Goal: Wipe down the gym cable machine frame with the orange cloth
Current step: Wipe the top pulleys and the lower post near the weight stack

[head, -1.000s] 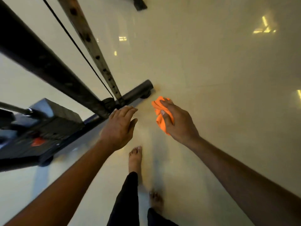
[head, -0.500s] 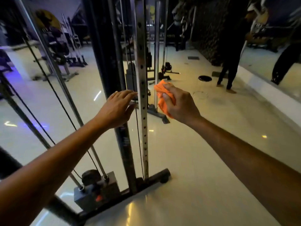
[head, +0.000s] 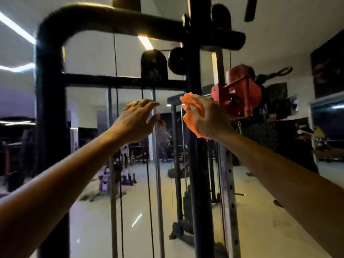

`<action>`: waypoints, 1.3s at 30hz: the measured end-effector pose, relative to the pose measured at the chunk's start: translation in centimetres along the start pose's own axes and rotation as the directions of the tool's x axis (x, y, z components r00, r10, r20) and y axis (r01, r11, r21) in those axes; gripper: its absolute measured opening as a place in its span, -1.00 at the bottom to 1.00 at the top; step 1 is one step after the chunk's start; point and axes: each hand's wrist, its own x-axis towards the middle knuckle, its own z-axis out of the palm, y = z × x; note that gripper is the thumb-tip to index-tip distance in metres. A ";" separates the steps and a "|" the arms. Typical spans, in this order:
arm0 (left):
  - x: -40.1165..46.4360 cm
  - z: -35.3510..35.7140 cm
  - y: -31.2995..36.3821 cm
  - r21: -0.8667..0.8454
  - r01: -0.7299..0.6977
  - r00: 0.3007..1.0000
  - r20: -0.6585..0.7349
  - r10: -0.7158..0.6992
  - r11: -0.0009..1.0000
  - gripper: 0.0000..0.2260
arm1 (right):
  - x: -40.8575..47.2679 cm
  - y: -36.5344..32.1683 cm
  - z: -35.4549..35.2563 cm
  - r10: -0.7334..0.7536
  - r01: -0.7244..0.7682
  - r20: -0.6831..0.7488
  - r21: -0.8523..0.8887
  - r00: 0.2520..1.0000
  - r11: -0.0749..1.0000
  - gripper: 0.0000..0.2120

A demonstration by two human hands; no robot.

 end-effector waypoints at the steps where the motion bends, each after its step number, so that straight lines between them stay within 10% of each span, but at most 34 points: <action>1: 0.4 -1.2 -1.7 0.027 -0.006 1.000 -0.026 0.007 1.000 -0.54 | 1.4 -1.4 0.8 -0.022 0.022 -0.030 -0.012 0.999 1.000 -0.59; 20: -0.4 -7.0 -26.3 0.258 0.105 0.974 -0.222 -0.047 0.960 -0.53 | 15.8 -14.3 21.6 -0.246 0.268 -0.158 0.137 0.956 0.954 -0.58; 39: -0.8 -4.9 -32.0 0.207 0.178 0.870 -0.490 -0.056 0.962 -0.62 | 20.2 -18.5 35.3 -0.468 0.408 -0.326 -0.236 0.822 0.882 -0.59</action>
